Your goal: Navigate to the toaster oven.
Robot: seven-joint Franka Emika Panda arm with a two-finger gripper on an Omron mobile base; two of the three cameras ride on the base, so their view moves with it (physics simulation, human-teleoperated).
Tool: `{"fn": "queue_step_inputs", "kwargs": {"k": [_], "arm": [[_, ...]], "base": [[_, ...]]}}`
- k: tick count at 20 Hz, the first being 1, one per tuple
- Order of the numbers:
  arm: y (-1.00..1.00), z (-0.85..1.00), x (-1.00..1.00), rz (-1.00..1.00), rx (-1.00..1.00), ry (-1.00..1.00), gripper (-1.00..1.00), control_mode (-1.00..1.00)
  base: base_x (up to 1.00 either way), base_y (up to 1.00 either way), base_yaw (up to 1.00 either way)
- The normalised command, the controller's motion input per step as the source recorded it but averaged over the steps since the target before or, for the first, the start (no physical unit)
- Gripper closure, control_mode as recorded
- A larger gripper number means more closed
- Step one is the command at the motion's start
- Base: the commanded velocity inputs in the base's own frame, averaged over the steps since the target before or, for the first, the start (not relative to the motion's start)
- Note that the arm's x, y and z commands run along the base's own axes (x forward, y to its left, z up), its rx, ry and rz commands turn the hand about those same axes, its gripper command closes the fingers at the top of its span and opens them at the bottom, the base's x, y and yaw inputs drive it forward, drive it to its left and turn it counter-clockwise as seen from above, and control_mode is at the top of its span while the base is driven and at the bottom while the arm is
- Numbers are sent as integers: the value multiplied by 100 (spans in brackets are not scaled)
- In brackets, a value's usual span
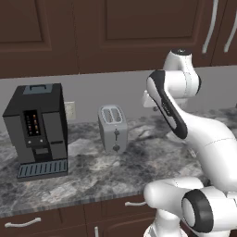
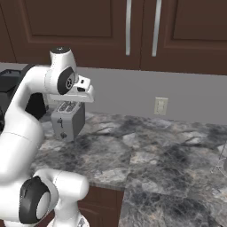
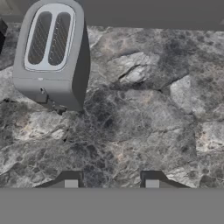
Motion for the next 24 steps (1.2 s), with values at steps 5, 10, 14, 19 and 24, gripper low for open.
{"fn": "queue_step_inputs", "kwargs": {"k": [5, 10, 14, 19, 24], "arm": [[0, 0, -49, 0, 0, 0, -100, -100], [0, 0, -100, 0, 0, 0, -100, -100], [0, 0, -100, 0, 0, 0, -100, -100], [0, 25, -71, 0, 0, 2, -100, -100], [0, 46, -32, 0, 2, 11, -100, -100]], "base": [[0, 0, 0], [0, 0, 0], [0, 0, 0], [0, 0, 0], [0, 0, 0]]}}
